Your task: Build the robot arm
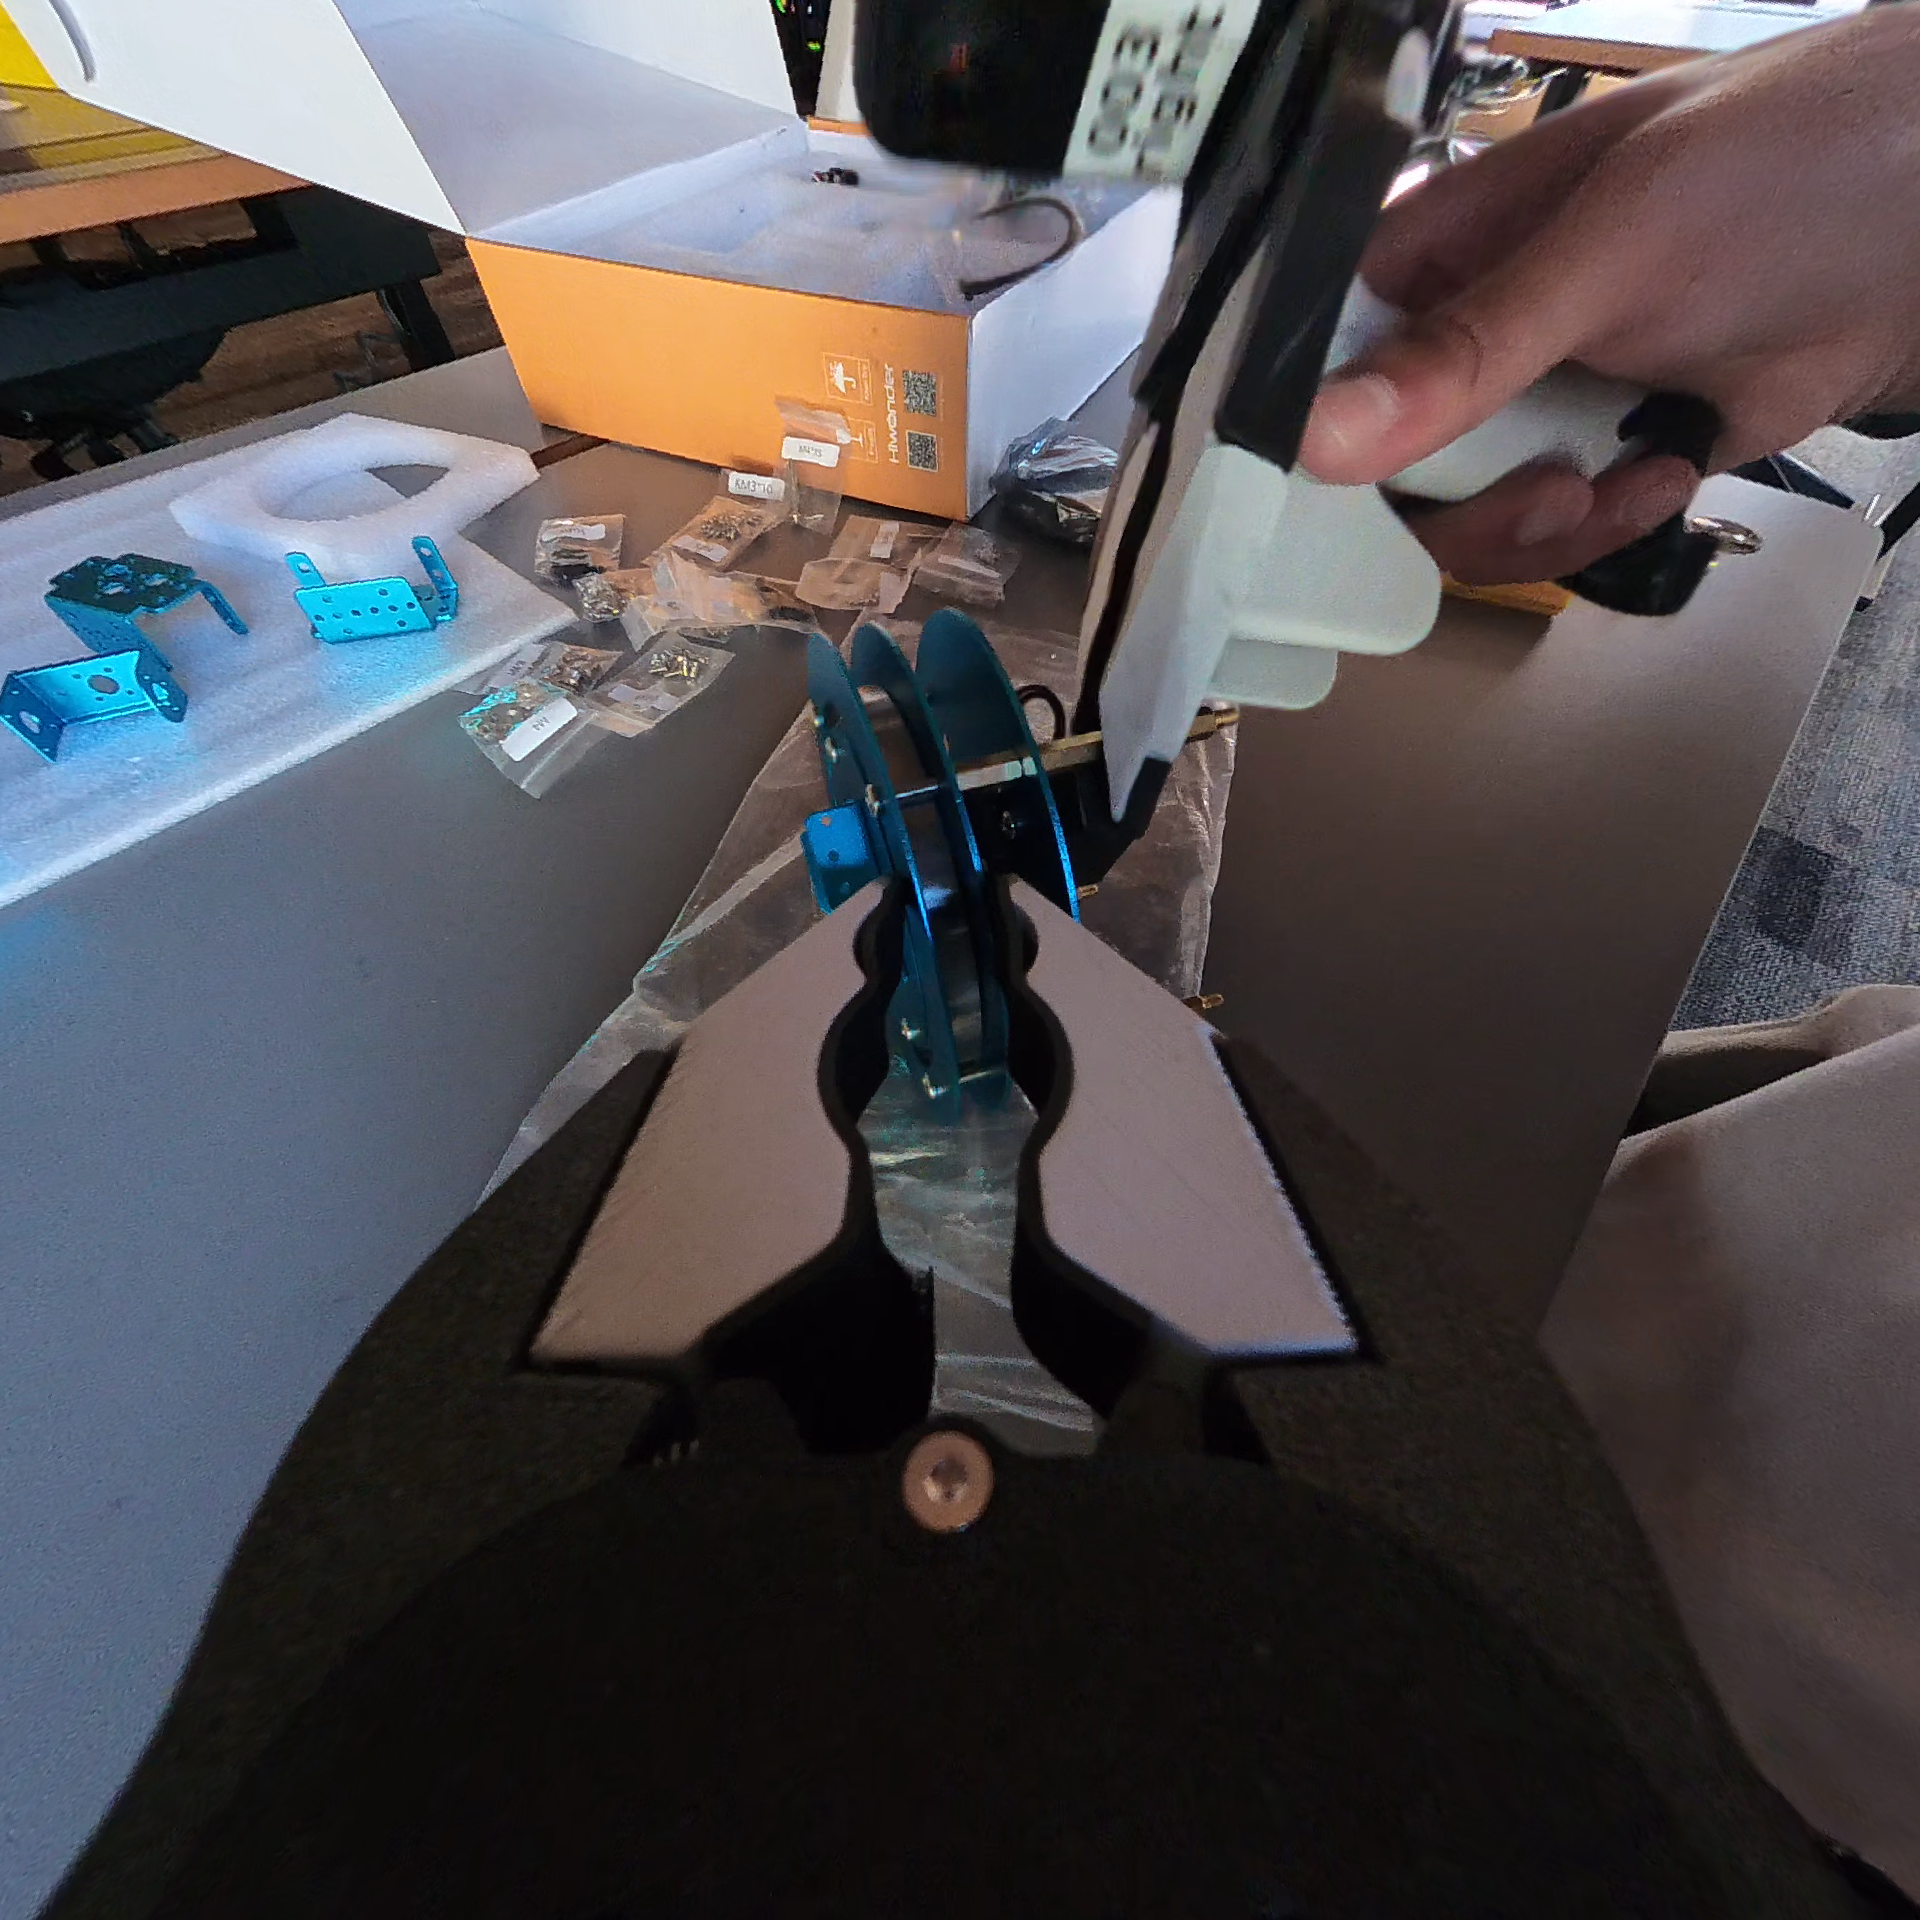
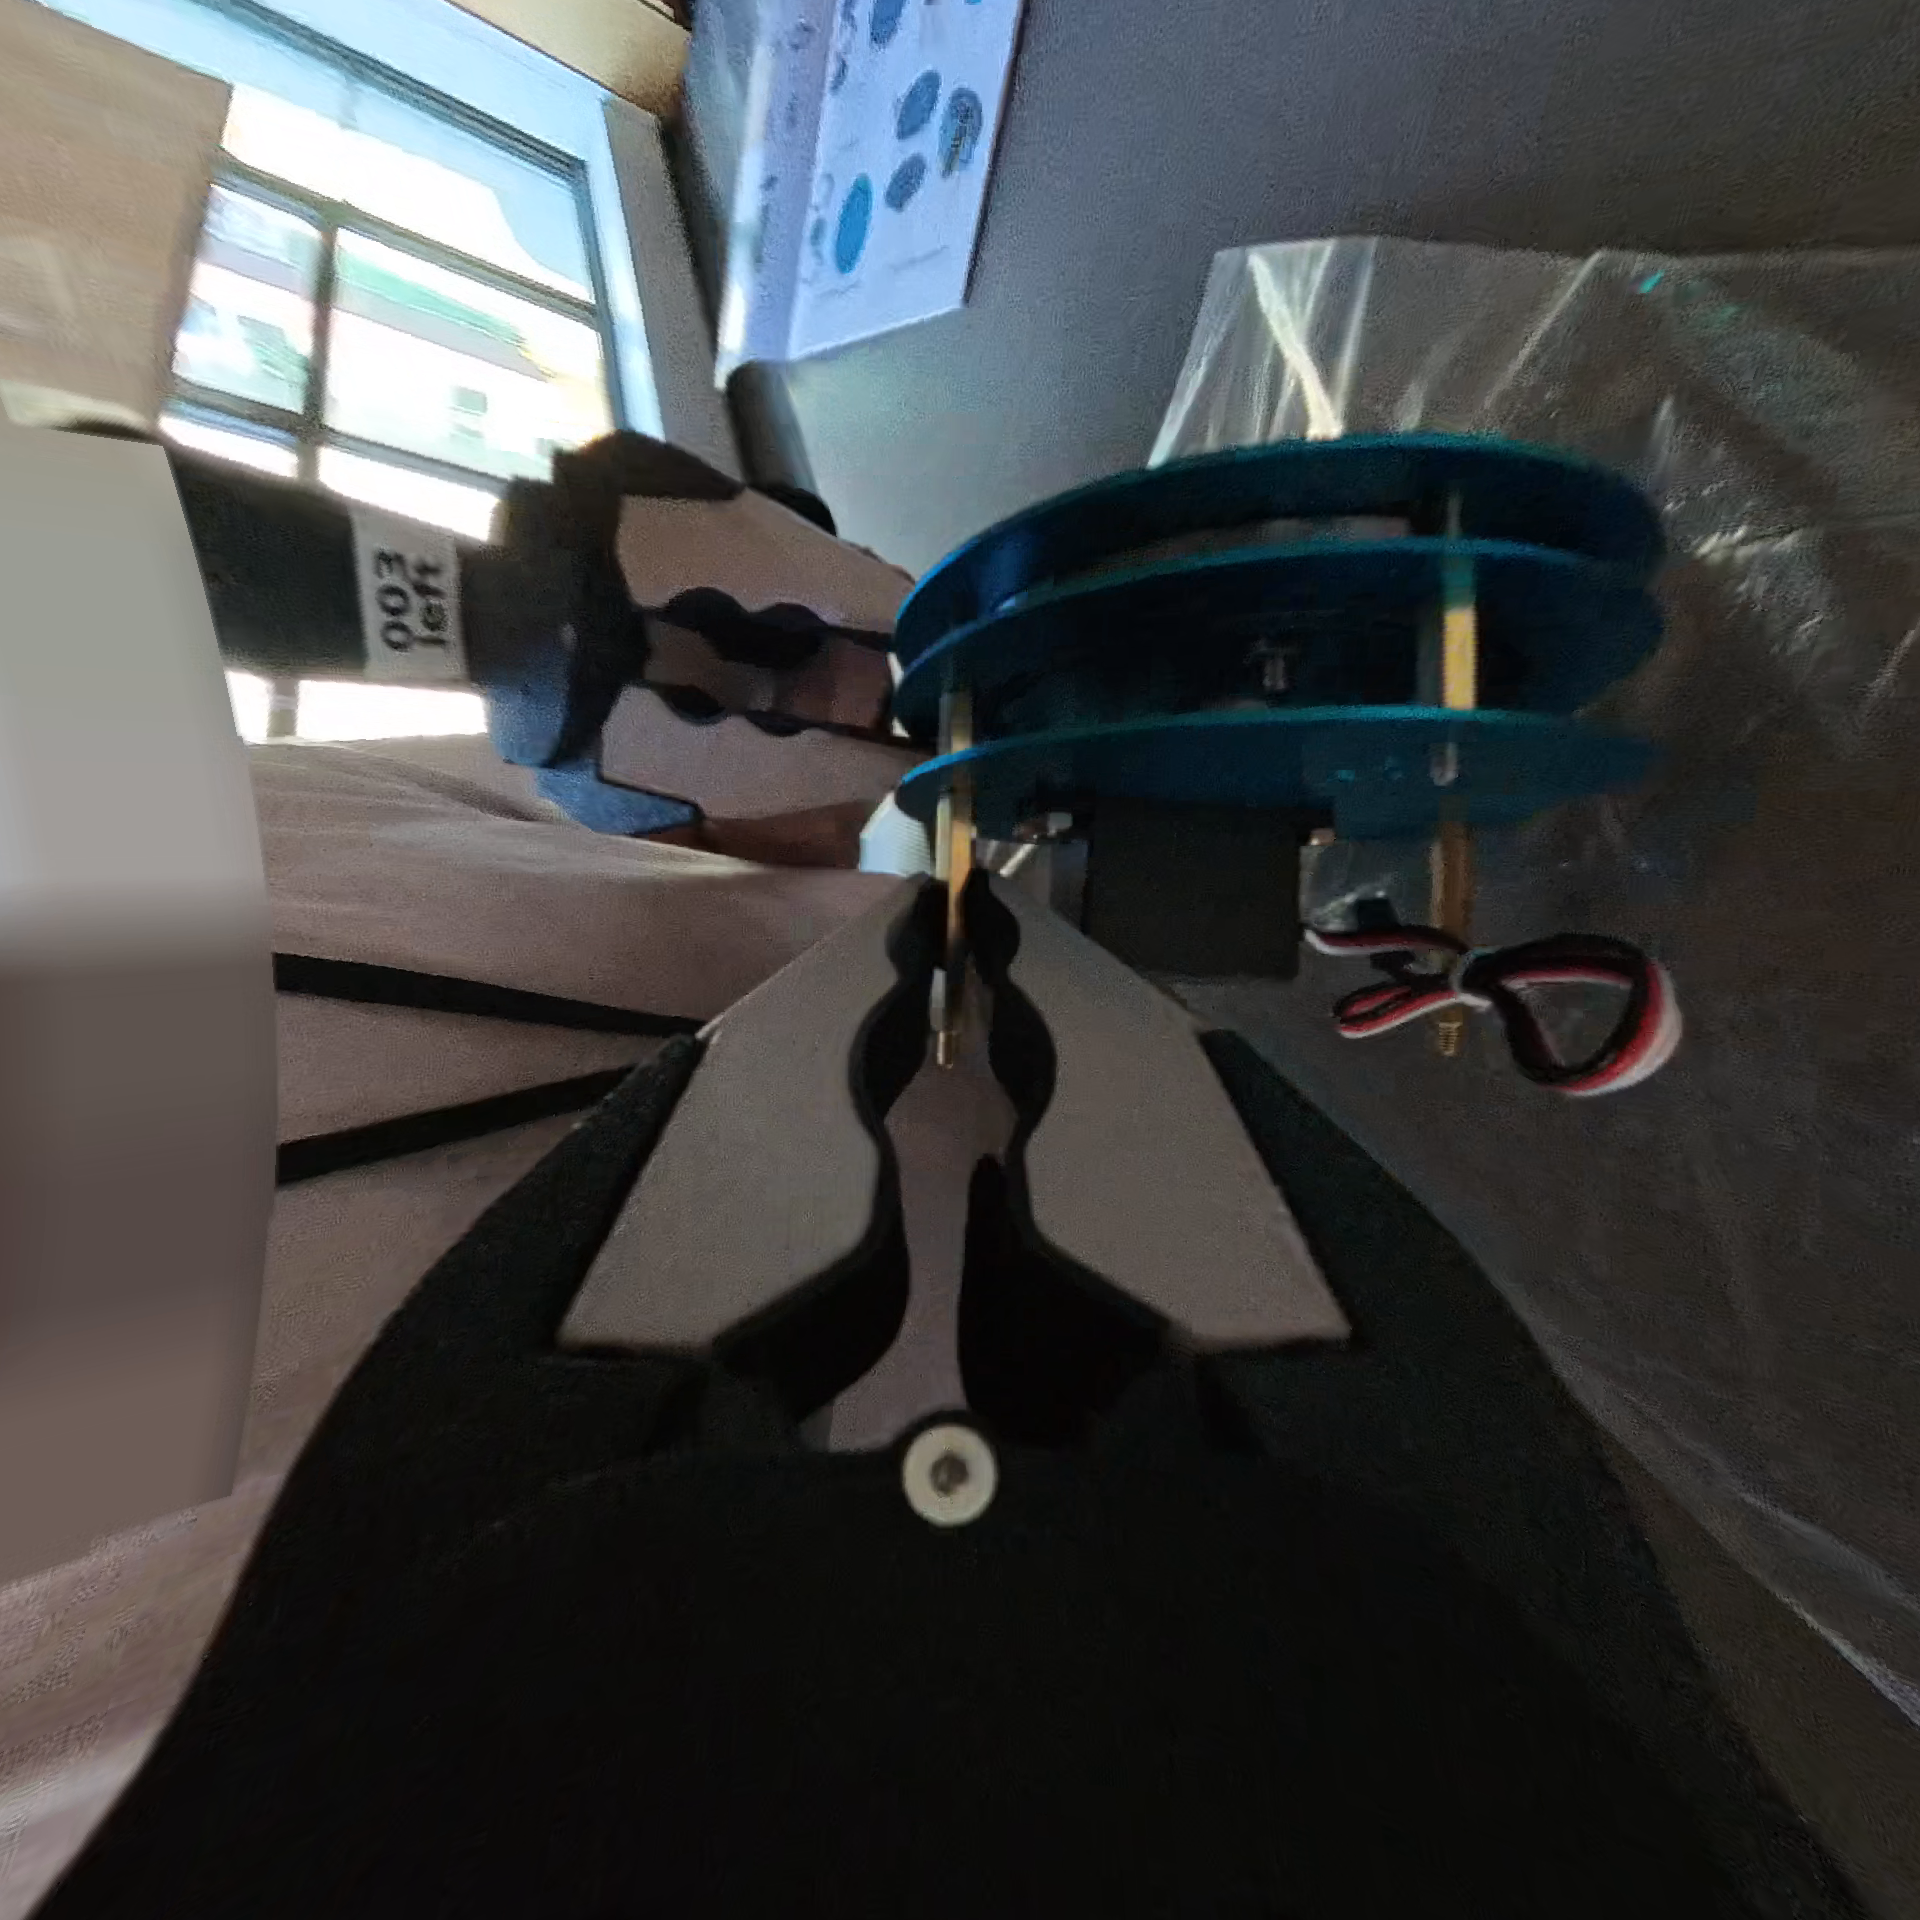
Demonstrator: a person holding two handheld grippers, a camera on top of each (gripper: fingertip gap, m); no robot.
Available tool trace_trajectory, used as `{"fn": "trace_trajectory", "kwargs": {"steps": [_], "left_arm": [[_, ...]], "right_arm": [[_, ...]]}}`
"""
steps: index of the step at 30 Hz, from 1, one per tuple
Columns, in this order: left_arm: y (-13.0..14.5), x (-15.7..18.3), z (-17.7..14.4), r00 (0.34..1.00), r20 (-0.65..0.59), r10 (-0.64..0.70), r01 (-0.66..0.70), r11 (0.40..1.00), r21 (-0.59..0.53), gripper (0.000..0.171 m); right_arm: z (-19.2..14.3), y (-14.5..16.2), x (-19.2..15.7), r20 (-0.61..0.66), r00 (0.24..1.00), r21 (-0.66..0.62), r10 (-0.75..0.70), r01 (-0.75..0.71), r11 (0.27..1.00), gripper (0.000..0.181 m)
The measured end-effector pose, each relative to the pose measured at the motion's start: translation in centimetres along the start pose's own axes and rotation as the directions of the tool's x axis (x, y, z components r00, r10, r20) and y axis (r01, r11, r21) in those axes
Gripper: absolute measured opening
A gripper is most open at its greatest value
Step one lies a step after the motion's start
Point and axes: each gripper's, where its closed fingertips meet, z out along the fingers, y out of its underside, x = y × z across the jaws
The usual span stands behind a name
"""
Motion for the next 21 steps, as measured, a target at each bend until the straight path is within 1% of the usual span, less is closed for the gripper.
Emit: {"fn": "trace_trajectory", "kwargs": {"steps": [2,3,4,6,8,10,11,12,13,14,15,16,17,18,19,20,21], "left_arm": [[0.0,0.1,0.0,1.0,-0.005,-0.007,0.007,1.0,-0.003,0.015],[0.0,-0.1,0.0,1.0,0.005,-0.008,0.008,1.0,-0.006,0.014],[0.0,-0.3,0.0,1.0,0.013,-0.007,0.007,1.0,-0.008,0.014],[0.1,-0.4,-0.1,1.0,0.015,-0.012,0.012,1.0,-0.013,0.013],[0.0,-0.4,0.0,1.0,0.008,-0.023,0.023,1.0,-0.013,0.014],[-0.1,-0.2,0.0,1.0,0.001,-0.025,0.025,1.0,-0.015,0.013],[-0.2,-0.2,0.1,1.0,0.001,-0.023,0.023,1.0,-0.017,0.013],[-0.2,-0.2,0.2,1.0,0.007,-0.014,0.014,1.0,-0.019,0.014],[-0.2,-0.2,0.3,1.0,0.009,-0.012,0.012,1.0,-0.021,0.014],[-0.2,-0.2,0.4,1.0,0.008,-0.013,0.013,1.0,-0.022,0.015],[-0.2,-0.1,0.4,1.0,0.009,-0.01,0.01,1.0,-0.019,0.015],[-0.2,0.0,0.5,1.0,0.01,-0.008,0.008,1.0,-0.018,0.015],[-0.2,0.1,0.5,1.0,0.01,-0.006,0.006,1.0,-0.019,0.015],[-0.1,0.2,0.6,1.0,0.01,-0.002,0.003,1.0,-0.022,0.014],[-0.1,0.2,0.6,1.0,0.012,-0.001,0.001,1.0,-0.024,0.014],[0.0,0.1,0.6,1.0,0.016,-0.001,0.001,1.0,-0.024,0.014],[0.0,0.0,0.6,1.0,0.018,-0.001,0.002,1.0,-0.025,0.014]], "right_arm": [[-0.1,0.1,0.4,-0.158,0.974,-0.028,-0.165,0.162,0.986,0.006],[-0.3,0.0,0.6,-0.246,0.937,-0.043,-0.246,0.243,0.969,0.014],[-0.7,-0.1,0.8,-0.338,0.883,-0.07,-0.326,0.322,0.944,0.016],[-1.3,-0.2,0.9,-0.498,0.724,-0.154,-0.477,0.468,0.87,0.019],[-1.3,-0.1,0.6,-0.582,0.561,-0.251,-0.589,0.565,0.786,0.007],[-1.3,-0.1,1.2,-0.642,0.379,-0.385,-0.666,0.592,0.708,0.01],[-1.4,-0.3,1.3,-0.66,0.304,-0.431,-0.688,0.597,0.677,0.008],[-1.7,-0.6,1.4,-0.676,0.268,-0.448,-0.687,0.591,0.671,0.006],[-1.9,-0.7,1.5,-0.687,0.29,-0.43,-0.666,0.576,0.695,0.005],[-2.0,-0.7,1.6,-0.688,0.375,-0.368,-0.622,0.558,0.744,0.004],[-2.0,-0.6,1.6,-0.659,0.522,-0.266,-0.542,0.513,0.816,0.003],[-1.9,-0.3,1.4,-0.577,0.701,-0.142,-0.419,0.418,0.897,0.003],[-1.6,0.0,1.1,-0.437,0.863,-0.03,-0.253,0.267,0.963,0.003],[-1.4,0.2,0.7,-0.284,0.952,0.035,-0.117,0.132,0.991,0.002],[-1.3,0.3,0.5,-0.17,0.985,0.069,-0.026,0.039,0.997,0.003],[-1.1,0.3,0.4,-0.115,0.993,0.086,0.008,0.002,0.996,0.003],[-1.0,0.3,0.3,-0.127,0.992,0.086,-0.015,0.026,0.996,0.003]]}}
